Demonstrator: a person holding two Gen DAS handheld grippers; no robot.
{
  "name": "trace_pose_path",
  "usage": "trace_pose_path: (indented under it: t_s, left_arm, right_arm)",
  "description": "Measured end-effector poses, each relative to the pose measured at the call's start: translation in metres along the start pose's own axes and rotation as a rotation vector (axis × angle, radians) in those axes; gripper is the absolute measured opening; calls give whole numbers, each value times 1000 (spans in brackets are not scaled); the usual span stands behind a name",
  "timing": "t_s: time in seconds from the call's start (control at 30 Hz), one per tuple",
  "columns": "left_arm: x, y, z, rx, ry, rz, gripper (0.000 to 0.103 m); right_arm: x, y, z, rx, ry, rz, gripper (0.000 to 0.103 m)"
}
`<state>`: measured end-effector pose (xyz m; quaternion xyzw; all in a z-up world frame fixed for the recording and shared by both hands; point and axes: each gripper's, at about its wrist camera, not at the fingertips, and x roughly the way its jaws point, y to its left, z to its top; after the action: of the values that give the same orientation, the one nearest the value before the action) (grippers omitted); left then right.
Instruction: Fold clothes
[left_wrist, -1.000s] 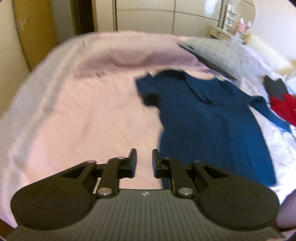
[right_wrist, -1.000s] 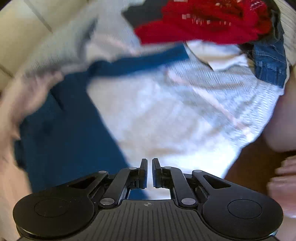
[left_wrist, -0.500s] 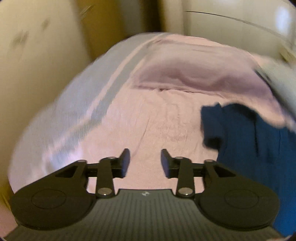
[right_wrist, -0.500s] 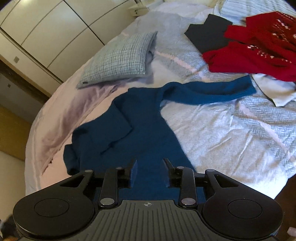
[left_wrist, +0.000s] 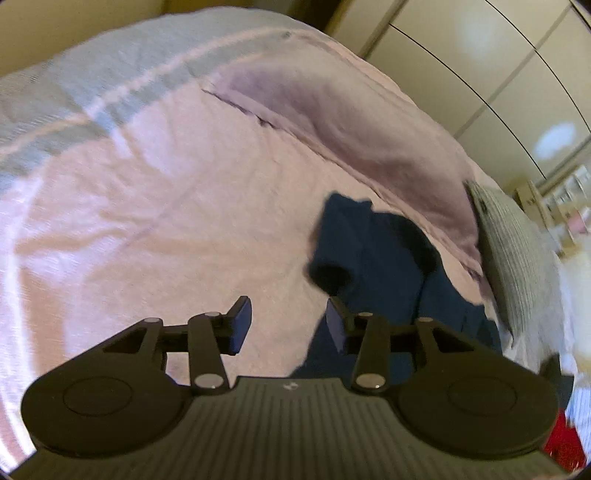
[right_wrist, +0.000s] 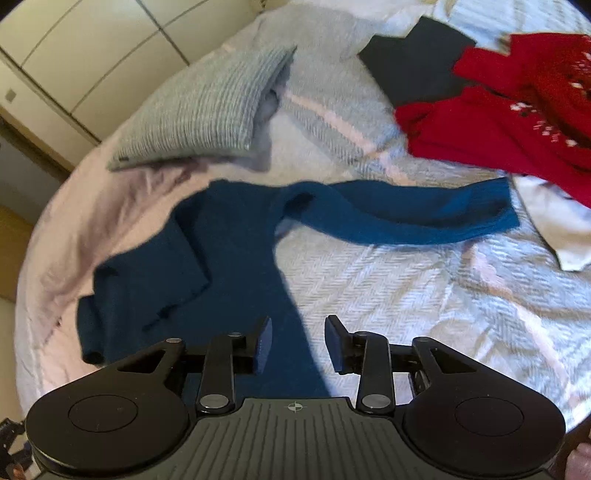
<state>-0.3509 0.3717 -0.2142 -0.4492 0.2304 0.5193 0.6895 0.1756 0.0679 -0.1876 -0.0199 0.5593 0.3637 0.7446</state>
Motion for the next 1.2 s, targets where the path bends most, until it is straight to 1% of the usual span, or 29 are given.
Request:
trace_pose_path:
  t_s: [0.03,0.1,0.17,0.27,0.37,0.53,0.6,0.7,0.73,0.77,0.8,0.83,0.93,1.0,1.03,1.1,1.17,1.2]
  left_arm:
    - [8,0,-4,13,5,-9,44]
    - [30,0,-11,53,11,-25,45]
    - [59,-1,-15,108,19,-27,45]
    - [105,-1,-19,187,29,-18,45]
    - [147,-2,-16,219,27,-37,44]
    - [196,-3,-6,210,2,-116,44]
    - [210,-3,-1,200,-10,-134,44]
    - [228,-3,5,182,-30,-165,42]
    - [231,-4,6,179,-36,-176,37]
    - [234,-7,6,188,-41,-188,20]
    - [236,-11,7,214,-42,-197,10]
    - [233,-16,7,260,-59,-189,9]
    - [208,-27,14,425,-184,-135,8]
    - [174,-26,29,505,-292,-107,8]
    - [153,-27,37,571,-359,-75,8]
    - [109,-30,50,772,-501,-1,9]
    - [71,-33,48,1003,-635,62,12]
    - [59,-32,44,1099,-682,102,12]
  right_arm:
    - [10,0,0,-10,0,3,51]
    - [29,2,-1,-36,-15,-3,60]
    - [50,6,-5,-69,-28,-28,61]
    - [87,10,-13,-84,-16,-44,61]
    - [117,12,-25,-65,-17,-42,61]
    - [152,20,-36,-37,-25,-91,61]
    - [160,21,-39,-7,-20,-105,61]
    - [165,23,-41,-6,-24,-137,61]
    - [166,25,-42,-7,-25,-146,61]
    - [166,26,-42,-4,-27,-154,61]
    - [167,27,-42,-1,-29,-162,61]
    - [168,28,-42,2,-31,-171,61]
    - [170,35,-42,13,-33,-206,61]
    - [171,41,-40,14,-28,-221,62]
    - [171,43,-39,15,-26,-225,62]
    - [171,49,-38,13,-19,-234,62]
    - [171,53,-38,21,-12,-236,62]
    - [171,55,-38,29,-10,-235,62]
